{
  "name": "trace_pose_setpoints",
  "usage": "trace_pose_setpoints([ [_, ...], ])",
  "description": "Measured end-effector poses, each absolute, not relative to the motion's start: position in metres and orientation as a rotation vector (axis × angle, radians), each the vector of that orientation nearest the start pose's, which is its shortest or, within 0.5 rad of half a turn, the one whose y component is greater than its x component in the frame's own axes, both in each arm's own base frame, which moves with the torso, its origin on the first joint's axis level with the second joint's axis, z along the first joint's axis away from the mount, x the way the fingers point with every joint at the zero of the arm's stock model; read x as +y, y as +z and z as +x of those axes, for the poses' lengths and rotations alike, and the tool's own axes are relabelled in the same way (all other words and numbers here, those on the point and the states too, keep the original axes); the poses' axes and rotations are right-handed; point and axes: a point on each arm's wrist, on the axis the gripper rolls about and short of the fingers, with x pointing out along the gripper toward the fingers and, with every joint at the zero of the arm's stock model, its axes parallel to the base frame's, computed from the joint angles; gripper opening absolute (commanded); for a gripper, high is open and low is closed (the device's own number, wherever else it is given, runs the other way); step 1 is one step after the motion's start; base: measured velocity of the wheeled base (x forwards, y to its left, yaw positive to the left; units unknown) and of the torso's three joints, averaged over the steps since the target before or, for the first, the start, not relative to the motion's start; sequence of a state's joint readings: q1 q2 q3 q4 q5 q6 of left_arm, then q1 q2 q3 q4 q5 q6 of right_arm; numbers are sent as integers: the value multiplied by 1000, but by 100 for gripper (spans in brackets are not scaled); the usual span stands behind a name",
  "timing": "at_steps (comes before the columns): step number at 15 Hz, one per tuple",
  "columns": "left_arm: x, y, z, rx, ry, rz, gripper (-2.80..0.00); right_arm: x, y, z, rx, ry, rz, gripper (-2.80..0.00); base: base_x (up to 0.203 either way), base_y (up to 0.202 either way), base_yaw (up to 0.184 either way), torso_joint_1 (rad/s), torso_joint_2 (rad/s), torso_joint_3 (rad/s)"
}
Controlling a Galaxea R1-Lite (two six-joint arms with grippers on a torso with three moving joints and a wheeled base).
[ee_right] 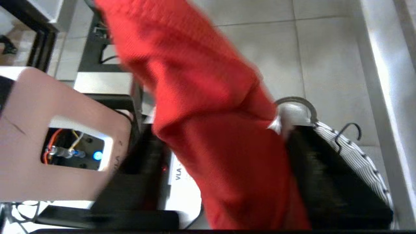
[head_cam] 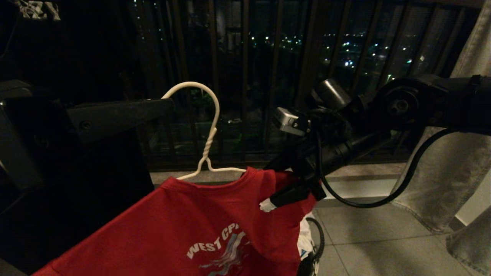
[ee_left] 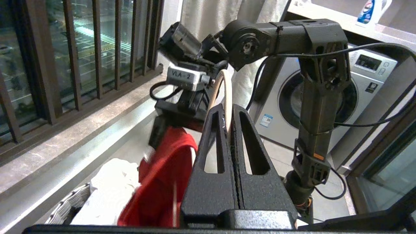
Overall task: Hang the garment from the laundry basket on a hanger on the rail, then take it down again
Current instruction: Hang the clothes rack on the clothesline
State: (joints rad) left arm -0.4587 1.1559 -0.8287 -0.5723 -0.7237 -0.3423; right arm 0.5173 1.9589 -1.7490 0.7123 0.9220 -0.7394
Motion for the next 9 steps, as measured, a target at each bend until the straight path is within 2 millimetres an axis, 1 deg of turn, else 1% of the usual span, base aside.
trace_pose_setpoints([
  [3,-85,315,138,-59,-1207,-271,-280,196,242,298,469,1600,-330,-280,0,0,0,0,0,0],
  [9,-85,316,138,-63,-1206,-274,-280,195,247,294,456,1603,-331,-280,0,0,0,0,0,0],
])
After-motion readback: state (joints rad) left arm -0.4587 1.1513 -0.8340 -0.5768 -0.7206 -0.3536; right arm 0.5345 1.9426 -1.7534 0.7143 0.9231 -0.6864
